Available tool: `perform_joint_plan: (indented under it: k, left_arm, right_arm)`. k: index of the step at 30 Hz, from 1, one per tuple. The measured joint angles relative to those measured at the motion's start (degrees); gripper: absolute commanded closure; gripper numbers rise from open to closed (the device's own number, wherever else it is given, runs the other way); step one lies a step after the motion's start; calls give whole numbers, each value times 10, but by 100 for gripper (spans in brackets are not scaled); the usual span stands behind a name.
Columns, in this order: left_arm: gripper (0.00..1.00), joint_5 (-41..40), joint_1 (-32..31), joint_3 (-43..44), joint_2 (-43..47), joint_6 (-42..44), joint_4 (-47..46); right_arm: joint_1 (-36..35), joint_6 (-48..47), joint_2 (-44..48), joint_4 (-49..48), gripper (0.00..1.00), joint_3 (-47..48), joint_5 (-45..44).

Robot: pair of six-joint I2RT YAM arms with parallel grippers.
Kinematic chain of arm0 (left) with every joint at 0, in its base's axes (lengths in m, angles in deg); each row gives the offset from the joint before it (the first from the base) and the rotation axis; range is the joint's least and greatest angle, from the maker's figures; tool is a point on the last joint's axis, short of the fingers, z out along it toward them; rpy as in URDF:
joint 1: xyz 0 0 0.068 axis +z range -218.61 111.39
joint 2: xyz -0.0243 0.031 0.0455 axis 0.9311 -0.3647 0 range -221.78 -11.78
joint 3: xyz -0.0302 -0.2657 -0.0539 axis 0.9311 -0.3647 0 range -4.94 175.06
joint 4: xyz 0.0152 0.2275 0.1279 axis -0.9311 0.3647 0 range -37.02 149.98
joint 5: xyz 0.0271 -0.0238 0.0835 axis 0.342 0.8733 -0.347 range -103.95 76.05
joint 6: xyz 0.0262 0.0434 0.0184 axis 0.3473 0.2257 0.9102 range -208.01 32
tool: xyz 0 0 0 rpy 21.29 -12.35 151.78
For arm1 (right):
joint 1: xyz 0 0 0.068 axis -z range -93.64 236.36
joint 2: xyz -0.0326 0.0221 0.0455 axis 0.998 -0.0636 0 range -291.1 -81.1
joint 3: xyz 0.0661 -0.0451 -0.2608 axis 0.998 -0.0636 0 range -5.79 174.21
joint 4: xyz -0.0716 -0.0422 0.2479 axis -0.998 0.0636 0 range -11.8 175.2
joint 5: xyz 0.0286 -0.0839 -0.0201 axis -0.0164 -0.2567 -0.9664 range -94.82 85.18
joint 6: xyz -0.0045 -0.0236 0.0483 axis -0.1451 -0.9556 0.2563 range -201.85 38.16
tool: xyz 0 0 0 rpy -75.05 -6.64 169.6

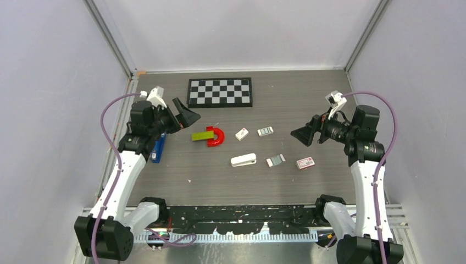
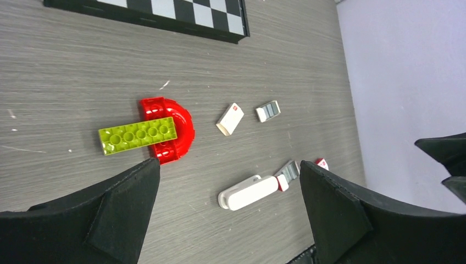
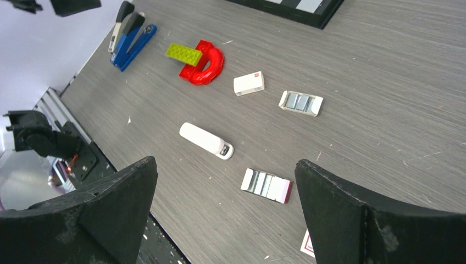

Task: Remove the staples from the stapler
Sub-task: Move the distractor to the center of the board.

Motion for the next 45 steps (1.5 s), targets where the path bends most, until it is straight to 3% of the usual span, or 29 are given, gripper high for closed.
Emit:
perform_joint_plan:
  k: [8,12,19,28,35,39,40,45]
  left_arm:
    - [3,59,7,-9,-47,1,-32]
    - [1,52,7,14,-90,31,-1]
    - [6,-22,-20,97,-170,110,90]
    - [6,-137,-27,100,-176,205,140]
    - [9,-13,-28,8,-141,158,52]
    - [18,4,-75,-1,-163,109,18]
    - [26,-5,-95,5,-173,108,21]
    - [43,-111,-235,96,-269,122,77]
  right_arm:
    - [0,-56,5,19,0,-23,29]
    - [0,-84,5,33,0,-23,24]
    - [0,-101,5,48,1,-23,3]
    - [0,-117,19,56,0,-23,-18]
    - [-4,-123,24,62,0,-23,-20]
    - [-5,-125,24,64,0,-23,-20]
    - [-5,-125,24,64,0,-23,-20]
    - [-5,-125,24,67,0,-23,-20]
